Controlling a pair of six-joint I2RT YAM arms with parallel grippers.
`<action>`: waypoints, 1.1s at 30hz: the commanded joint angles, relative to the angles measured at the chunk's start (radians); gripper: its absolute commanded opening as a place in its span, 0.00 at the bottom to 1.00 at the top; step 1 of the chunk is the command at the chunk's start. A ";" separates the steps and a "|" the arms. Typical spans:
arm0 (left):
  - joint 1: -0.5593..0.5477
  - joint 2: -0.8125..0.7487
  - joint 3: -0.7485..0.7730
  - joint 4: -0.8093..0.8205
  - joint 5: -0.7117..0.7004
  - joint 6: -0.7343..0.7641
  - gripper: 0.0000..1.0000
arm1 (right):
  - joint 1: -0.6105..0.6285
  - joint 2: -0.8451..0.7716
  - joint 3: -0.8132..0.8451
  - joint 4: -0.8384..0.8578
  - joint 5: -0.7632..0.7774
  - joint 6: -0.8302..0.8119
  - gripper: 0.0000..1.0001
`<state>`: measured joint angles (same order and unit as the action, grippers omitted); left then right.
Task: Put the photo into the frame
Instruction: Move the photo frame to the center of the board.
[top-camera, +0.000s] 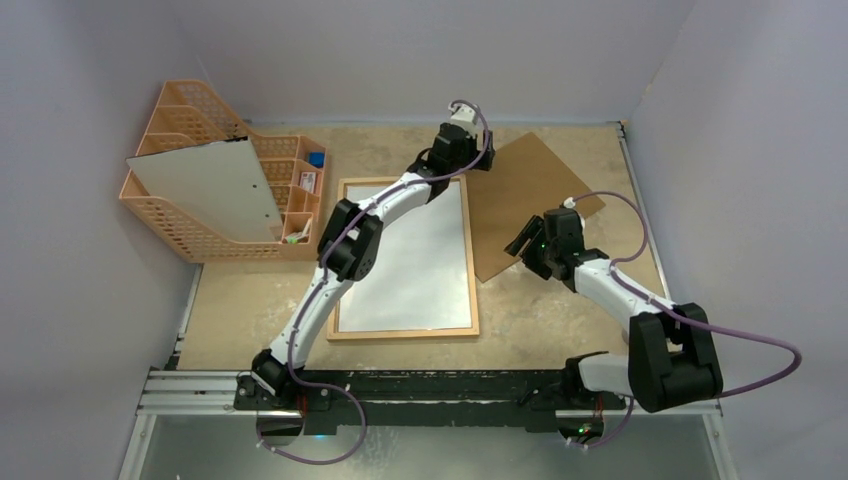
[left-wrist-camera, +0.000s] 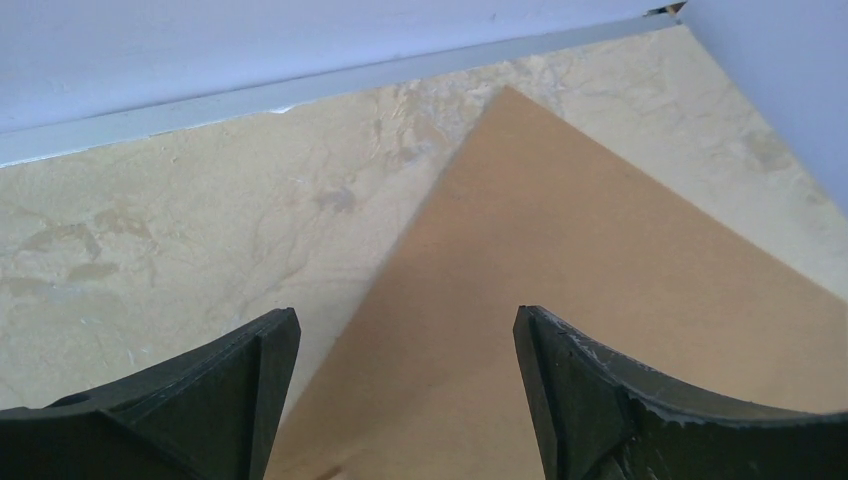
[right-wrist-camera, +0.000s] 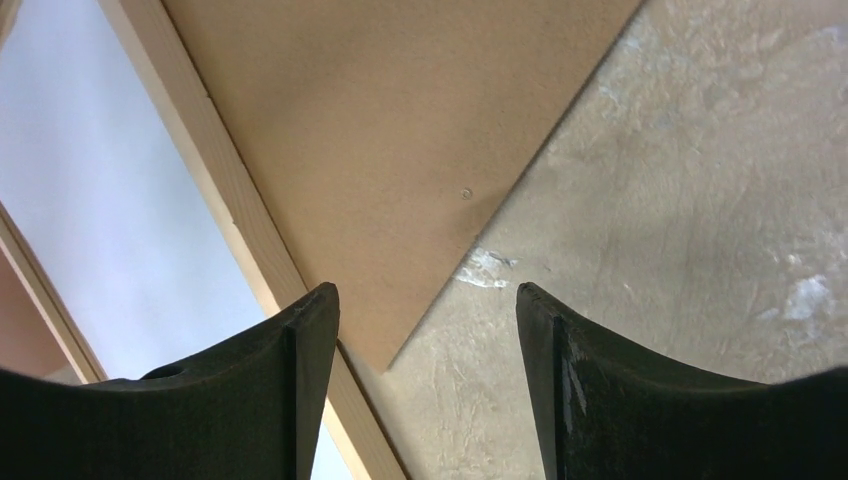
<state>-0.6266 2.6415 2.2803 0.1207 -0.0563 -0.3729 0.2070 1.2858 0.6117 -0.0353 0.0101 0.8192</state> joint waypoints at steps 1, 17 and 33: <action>0.003 0.044 0.086 0.032 -0.009 0.165 0.83 | -0.001 -0.018 -0.013 -0.078 0.050 0.036 0.68; 0.043 0.126 0.082 0.003 0.236 0.024 0.83 | -0.110 0.089 0.007 0.013 0.127 0.176 0.77; 0.078 0.140 0.017 -0.003 0.087 -0.142 0.73 | -0.236 0.221 0.000 0.262 -0.076 0.119 0.76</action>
<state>-0.5476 2.7888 2.3470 0.1631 0.2218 -0.4843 -0.0154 1.4746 0.6075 0.2226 -0.0250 0.9588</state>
